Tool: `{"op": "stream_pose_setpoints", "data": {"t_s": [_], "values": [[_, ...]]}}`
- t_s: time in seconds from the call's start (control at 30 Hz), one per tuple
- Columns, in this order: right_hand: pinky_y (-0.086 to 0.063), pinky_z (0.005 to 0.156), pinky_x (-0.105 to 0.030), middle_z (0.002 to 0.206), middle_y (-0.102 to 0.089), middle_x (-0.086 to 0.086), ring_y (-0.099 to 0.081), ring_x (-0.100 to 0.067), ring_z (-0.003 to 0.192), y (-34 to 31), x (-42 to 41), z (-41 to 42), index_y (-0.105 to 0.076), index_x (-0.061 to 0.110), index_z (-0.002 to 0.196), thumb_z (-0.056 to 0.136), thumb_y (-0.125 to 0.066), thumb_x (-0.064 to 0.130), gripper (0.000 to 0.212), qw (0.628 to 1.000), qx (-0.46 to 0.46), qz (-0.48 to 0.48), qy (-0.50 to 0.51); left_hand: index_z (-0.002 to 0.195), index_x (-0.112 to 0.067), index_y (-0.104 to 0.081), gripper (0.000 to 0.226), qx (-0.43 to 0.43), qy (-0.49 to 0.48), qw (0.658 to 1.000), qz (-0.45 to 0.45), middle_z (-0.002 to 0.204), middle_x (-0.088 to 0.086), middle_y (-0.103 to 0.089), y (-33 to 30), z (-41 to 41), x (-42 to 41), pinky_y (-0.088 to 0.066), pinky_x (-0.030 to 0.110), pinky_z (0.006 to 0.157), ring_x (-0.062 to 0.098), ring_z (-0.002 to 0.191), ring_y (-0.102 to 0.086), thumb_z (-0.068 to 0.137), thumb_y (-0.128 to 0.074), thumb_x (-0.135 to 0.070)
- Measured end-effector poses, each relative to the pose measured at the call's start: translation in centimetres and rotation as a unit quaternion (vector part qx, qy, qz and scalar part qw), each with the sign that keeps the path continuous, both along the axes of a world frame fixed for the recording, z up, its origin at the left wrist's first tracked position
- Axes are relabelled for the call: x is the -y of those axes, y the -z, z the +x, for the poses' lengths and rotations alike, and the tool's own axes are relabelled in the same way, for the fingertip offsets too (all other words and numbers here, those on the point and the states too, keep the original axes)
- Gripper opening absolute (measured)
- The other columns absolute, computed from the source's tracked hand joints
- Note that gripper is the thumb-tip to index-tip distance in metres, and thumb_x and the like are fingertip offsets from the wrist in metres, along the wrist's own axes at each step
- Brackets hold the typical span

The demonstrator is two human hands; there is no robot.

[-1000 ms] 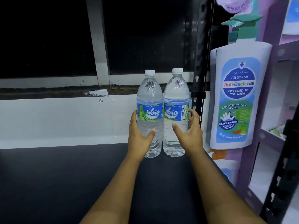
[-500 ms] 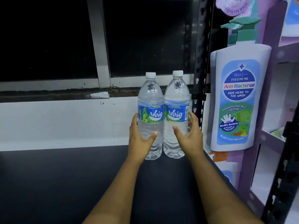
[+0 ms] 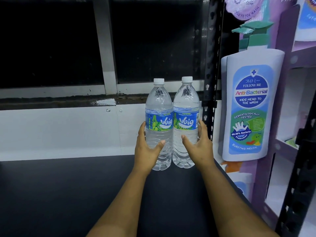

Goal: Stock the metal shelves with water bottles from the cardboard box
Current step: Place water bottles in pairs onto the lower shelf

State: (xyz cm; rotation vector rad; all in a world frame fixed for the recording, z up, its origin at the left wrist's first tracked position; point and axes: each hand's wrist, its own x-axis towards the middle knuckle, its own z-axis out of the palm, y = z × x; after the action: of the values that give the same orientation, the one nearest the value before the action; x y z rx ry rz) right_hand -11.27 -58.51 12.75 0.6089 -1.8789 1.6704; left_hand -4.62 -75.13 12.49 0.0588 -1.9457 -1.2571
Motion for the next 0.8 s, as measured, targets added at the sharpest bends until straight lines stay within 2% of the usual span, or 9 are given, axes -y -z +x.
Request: {"op": "stream_pose_setpoints", "data": {"t_s": [0.13,0.2,0.3,0.37,0.5,0.57,0.63,0.7,0.8], "values": [[-0.035,0.084,0.001,0.11,-0.051,0.037,-0.049,0.027,0.097,0.1,0.0,0.0,-0.032,0.028,0.145,0.083,-0.071,0.017,0.074,1.0,0.001,0.003,0.007,0.148,-0.043,-0.019,0.089,0.009,0.006,1.0,0.001,0.144,-0.008,-0.047,0.0,0.3,-0.1,-0.044,0.033,0.103,0.01,0.127,-0.049,0.082,-0.076,-0.029],[-0.035,0.085,0.0,0.111,-0.051,0.035,-0.049,0.025,0.098,0.1,0.0,0.0,-0.033,0.029,0.144,0.084,-0.07,0.017,0.072,1.0,0.002,0.006,0.011,0.148,-0.043,-0.018,0.087,0.012,0.009,1.0,-0.005,0.144,-0.01,-0.046,0.1,0.6,-0.1,-0.044,0.029,0.098,0.008,0.123,-0.05,0.083,-0.074,-0.029],[-0.036,0.081,0.0,0.109,-0.053,0.032,-0.055,0.01,0.096,0.0,-0.1,0.4,-0.036,0.026,0.14,0.084,-0.069,0.018,0.065,1.0,0.001,0.017,0.018,0.149,-0.043,-0.015,0.086,0.022,0.02,0.999,-0.018,0.144,-0.01,-0.046,0.1,1.1,-0.3,-0.044,0.028,0.096,0.008,0.12,-0.05,0.086,-0.072,-0.028],[-0.035,0.074,0.002,0.107,-0.054,0.024,-0.055,-0.001,0.097,-0.1,-0.1,0.9,-0.038,0.021,0.137,0.086,-0.068,0.017,0.06,1.0,0.013,0.014,0.022,0.149,-0.044,-0.011,0.087,0.034,0.025,0.999,-0.031,0.146,-0.011,-0.045,0.1,1.5,-0.2,-0.046,0.033,0.099,0.012,0.123,-0.052,0.087,-0.07,-0.031],[-0.037,0.092,-0.021,0.123,-0.051,0.013,-0.054,-0.016,0.116,-0.3,-0.1,2.2,-0.031,0.022,0.143,0.091,-0.061,0.025,0.059,0.999,0.027,0.045,0.01,0.153,-0.036,0.0,0.093,0.081,0.028,0.991,-0.099,0.154,-0.009,-0.034,-0.5,1.9,0.1,-0.041,0.038,0.108,0.015,0.135,-0.042,0.089,-0.067,-0.035],[-0.028,0.1,-0.022,0.14,-0.046,0.005,-0.041,-0.02,0.133,-0.3,-0.4,2.5,-0.022,0.023,0.149,0.095,-0.055,0.031,0.064,0.996,0.035,0.087,0.004,0.154,-0.031,0.005,0.096,0.106,0.024,0.985,-0.134,0.158,-0.004,-0.027,-0.9,2.0,0.2,-0.037,0.041,0.111,0.018,0.139,-0.038,0.09,-0.066,-0.033],[-0.026,0.108,-0.028,0.151,-0.037,-0.002,-0.031,-0.023,0.14,-0.4,-0.9,3.1,-0.012,0.022,0.153,0.096,-0.051,0.037,0.071,0.99,0.055,0.131,0.0,0.154,-0.027,0.007,0.096,0.137,0.014,0.977,-0.16,0.161,-0.002,-0.02,-0.9,2.5,0.1,-0.035,0.042,0.113,0.02,0.141,-0.034,0.091,-0.065,-0.029],[-0.031,0.112,-0.038,0.153,-0.035,-0.004,-0.035,-0.024,0.139,-0.2,-1.5,3.9,-0.012,0.02,0.153,0.094,-0.051,0.042,0.074,0.983,0.058,0.173,-0.001,0.155,-0.025,0.001,0.092,0.15,0.009,0.973,-0.178,0.16,-0.001,-0.022,-0.4,3.4,0.0,-0.034,0.043,0.113,0.02,0.142,-0.033,0.09,-0.065,-0.029],[-0.033,0.111,-0.038,0.153,-0.034,-0.003,-0.036,-0.022,0.138,0.4,-2.7,5.6,-0.016,0.017,0.152,0.095,-0.051,0.039,0.07,0.961,0.073,0.268,0.009,0.153,-0.02,-0.014,0.082,0.156,0.016,0.968,-0.198,0.155,0.0,-0.032,0.5,5.0,-0.3,-0.035,0.039,0.112,0.019,0.14,-0.036,0.089,-0.065,-0.029]]}}
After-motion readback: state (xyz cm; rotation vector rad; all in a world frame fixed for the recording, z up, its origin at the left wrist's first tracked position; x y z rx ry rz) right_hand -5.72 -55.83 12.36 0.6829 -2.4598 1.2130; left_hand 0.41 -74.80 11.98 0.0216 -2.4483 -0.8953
